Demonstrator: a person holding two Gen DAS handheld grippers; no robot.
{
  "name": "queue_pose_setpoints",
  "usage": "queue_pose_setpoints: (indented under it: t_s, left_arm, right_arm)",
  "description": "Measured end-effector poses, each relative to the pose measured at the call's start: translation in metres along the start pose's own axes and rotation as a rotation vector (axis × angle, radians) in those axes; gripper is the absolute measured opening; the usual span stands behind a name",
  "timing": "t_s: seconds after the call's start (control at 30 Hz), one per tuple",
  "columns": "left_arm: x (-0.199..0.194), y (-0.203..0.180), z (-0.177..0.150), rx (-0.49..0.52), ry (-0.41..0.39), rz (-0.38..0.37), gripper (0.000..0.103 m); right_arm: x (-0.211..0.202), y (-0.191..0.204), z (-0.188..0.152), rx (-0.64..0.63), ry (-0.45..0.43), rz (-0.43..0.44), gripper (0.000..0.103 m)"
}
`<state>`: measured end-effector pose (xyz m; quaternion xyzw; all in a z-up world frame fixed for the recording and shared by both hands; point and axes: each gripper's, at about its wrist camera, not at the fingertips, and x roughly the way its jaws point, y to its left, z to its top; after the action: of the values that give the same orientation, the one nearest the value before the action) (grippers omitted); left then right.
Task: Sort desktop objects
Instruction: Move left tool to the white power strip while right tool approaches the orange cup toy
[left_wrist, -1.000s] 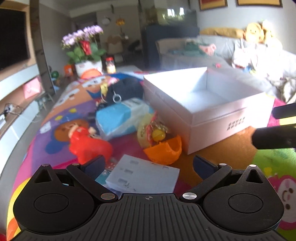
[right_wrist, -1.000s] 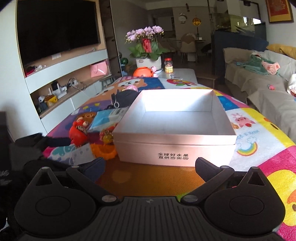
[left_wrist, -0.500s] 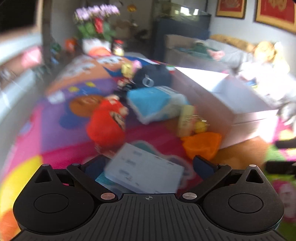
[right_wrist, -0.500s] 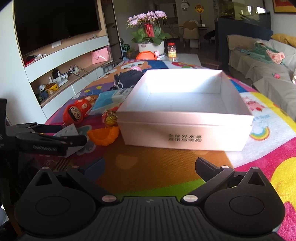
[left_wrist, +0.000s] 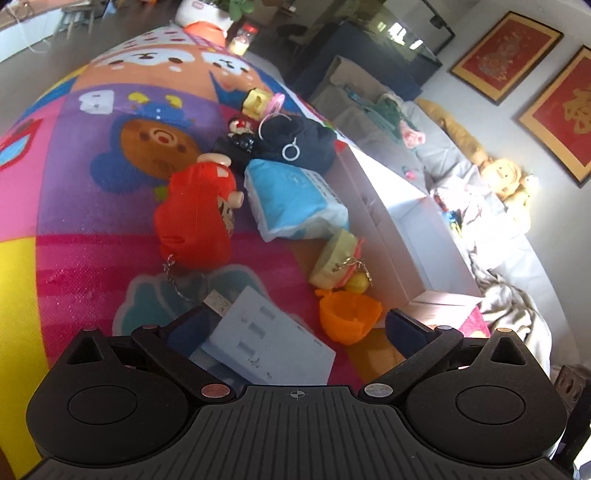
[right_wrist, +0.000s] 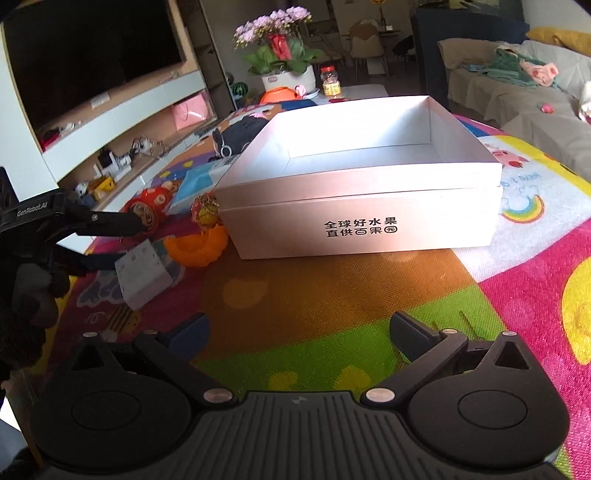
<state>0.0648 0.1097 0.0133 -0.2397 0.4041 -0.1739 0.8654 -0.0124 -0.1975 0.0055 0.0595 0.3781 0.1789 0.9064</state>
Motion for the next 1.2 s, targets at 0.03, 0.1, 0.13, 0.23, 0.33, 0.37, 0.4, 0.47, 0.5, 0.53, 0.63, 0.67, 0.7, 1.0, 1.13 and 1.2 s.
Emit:
queue_pose_setpoints:
  t_s: [0.03,0.1,0.13,0.23,0.33,0.37,0.4,0.47,0.5,0.53,0.63,0.67,0.7,1.0,1.13,1.2]
  left_arm:
    - [-0.001,-0.003,-0.002,0.019,-0.004,0.019,0.103]
    - [-0.003,-0.013,-0.008,0.085,-0.036,0.094,0.103]
    - [-0.005,-0.022,-0.013,0.154,-0.069,0.159,0.103]
    - [-0.013,-0.052,-0.037,0.447,-0.204,0.387,0.103]
    - [-0.024,-0.061,-0.051,0.529,-0.264,0.44,0.103]
    - [-0.028,-0.06,-0.052,0.509,-0.266,0.426,0.103]
    - [-0.031,-0.058,-0.053,0.484,-0.265,0.411,0.103]
    - [-0.035,-0.053,-0.055,0.449,-0.268,0.401,0.103]
    - [-0.036,-0.051,-0.056,0.437,-0.269,0.402,0.103]
    - [-0.035,-0.049,-0.058,0.421,-0.265,0.401,0.103]
    - [-0.032,-0.044,-0.06,0.376,-0.249,0.378,0.103]
    - [-0.032,-0.043,-0.061,0.372,-0.248,0.368,0.103]
    - [-0.032,-0.044,-0.063,0.372,-0.25,0.359,0.103]
    - [-0.024,-0.05,-0.063,0.39,-0.238,0.342,0.103]
    - [-0.03,-0.043,-0.061,0.362,-0.25,0.358,0.103]
    - [-0.032,-0.04,-0.061,0.354,-0.253,0.363,0.103]
  right_arm:
    - [0.0,0.001,0.001,-0.004,0.003,-0.003,0.103]
    - [0.002,0.003,0.003,-0.014,0.017,-0.016,0.103]
    - [0.002,0.005,0.004,-0.018,0.024,-0.022,0.103]
    - [0.006,0.012,0.006,-0.062,0.051,-0.056,0.103]
    - [0.01,0.022,0.003,-0.128,0.057,-0.105,0.103]
    - [0.011,0.025,0.001,-0.15,0.054,-0.115,0.103]
    - [0.013,0.027,-0.001,-0.176,0.055,-0.122,0.103]
    - [0.013,0.028,0.0,-0.207,0.069,-0.12,0.103]
    - [0.013,0.026,0.002,-0.206,0.08,-0.112,0.103]
    - [0.012,0.024,0.005,-0.201,0.093,-0.101,0.103]
    - [0.008,0.011,0.015,-0.12,0.117,-0.018,0.103]
    - [0.005,0.004,0.019,-0.068,0.121,0.028,0.103]
    - [0.003,-0.002,0.023,-0.005,0.12,0.088,0.103]
    - [-0.021,0.004,0.046,0.117,-0.1,0.193,0.103]
    - [-0.009,0.004,0.059,0.124,-0.043,0.202,0.103]
    - [-0.005,0.008,0.06,0.107,-0.035,0.183,0.103]
